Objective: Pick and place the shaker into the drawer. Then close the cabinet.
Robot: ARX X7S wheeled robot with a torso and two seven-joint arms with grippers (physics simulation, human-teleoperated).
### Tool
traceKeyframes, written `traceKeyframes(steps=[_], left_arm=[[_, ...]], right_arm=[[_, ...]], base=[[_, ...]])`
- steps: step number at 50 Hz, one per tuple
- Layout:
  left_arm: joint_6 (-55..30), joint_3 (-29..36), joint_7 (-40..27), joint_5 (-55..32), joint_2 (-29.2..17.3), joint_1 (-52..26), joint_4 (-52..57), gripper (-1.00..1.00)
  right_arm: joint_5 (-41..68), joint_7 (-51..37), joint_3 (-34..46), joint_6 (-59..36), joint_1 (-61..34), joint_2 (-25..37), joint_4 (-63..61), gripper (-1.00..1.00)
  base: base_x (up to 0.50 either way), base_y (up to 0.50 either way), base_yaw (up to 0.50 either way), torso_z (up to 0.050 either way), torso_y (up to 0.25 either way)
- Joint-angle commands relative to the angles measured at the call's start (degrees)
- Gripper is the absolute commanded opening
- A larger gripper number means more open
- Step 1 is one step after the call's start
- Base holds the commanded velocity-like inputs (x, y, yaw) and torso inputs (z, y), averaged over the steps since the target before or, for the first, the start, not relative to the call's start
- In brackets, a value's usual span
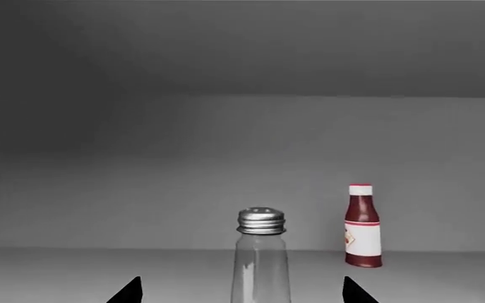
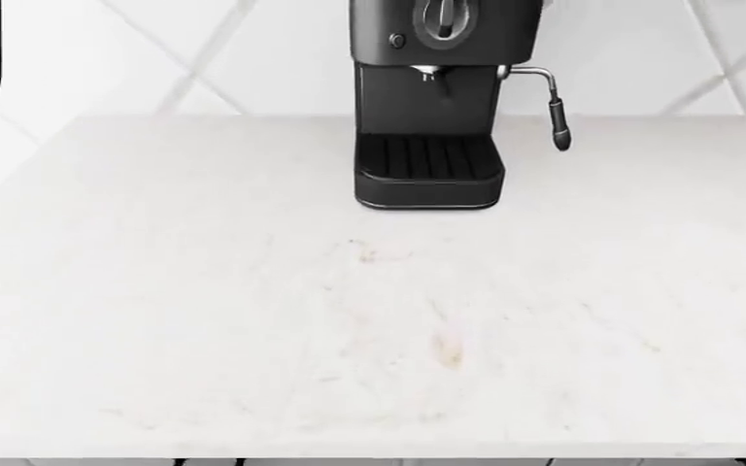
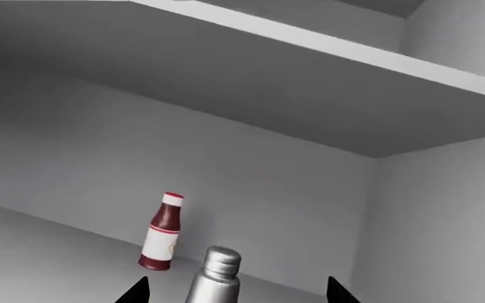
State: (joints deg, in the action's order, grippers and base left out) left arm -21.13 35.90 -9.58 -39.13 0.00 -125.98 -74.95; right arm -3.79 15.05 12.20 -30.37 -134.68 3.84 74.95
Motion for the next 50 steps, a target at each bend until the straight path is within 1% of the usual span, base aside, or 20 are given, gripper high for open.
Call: traceKeyframes(steps=[1, 5, 11, 18, 24, 35, 45, 50], left_arm=[[0.1, -1.3, -0.6, 2.6, 0.0, 0.6, 0.0, 1.0], [0.0, -0.6, -0.1, 2.1, 0.0, 0.6, 0.0, 1.0], [0.2, 3.3, 0.4, -2.0, 0.0, 0.6, 0.0, 1.0], [-0.2, 4.6, 1.9, -4.0, 0.0, 0.6, 0.0, 1.0], [-0.2, 5.3, 2.3, -4.8, 0.0, 0.9, 0.0, 1.0], [0.4, 11.4, 2.9, -11.9, 0.0, 0.7, 0.0, 1.0], [0.5, 11.4, 3.0, -11.6, 0.0, 1.1, 0.0, 1.0], [0.4, 11.6, 3.0, -11.8, 0.0, 1.0, 0.0, 1.0]], right_arm=[[3.2, 0.8, 2.2, -0.7, 0.4, 0.1, 0.1, 1.0], [3.4, 0.9, 2.4, -0.8, 0.6, 0.2, 0.0, 1.0], [3.5, 0.8, 2.8, -0.8, 0.7, 0.5, 0.0, 1.0], [4.0, 1.7, 2.5, -2.6, 1.2, 0.3, 0.0, 1.0], [4.4, 4.4, 1.4, -6.7, 1.5, 0.1, 0.0, 1.0], [3.9, 4.6, 1.2, -6.6, 2.0, 0.5, 0.0, 1.0], [3.8, 4.6, 1.3, -7.1, 2.0, 0.5, 0.0, 1.0], [3.7, 5.0, 1.6, -7.3, 2.0, 0.4, 0.0, 1.0]], base=[[0.5, -0.05, 0.0, 0.0, 0.015], [0.5, -0.05, 0.0, 0.0, 0.0], [0.5, -0.05, 0.0, 0.0, 0.0], [0.0, 0.0, 0.0, 0.0, 0.0], [0.0, 0.0, 0.0, 0.0, 0.0], [0.0, 0.0, 0.0, 0.0, 0.0], [0.0, 0.0, 0.0, 0.0, 0.0], [0.5, -0.11, 0.0, 0.0, 0.0]])
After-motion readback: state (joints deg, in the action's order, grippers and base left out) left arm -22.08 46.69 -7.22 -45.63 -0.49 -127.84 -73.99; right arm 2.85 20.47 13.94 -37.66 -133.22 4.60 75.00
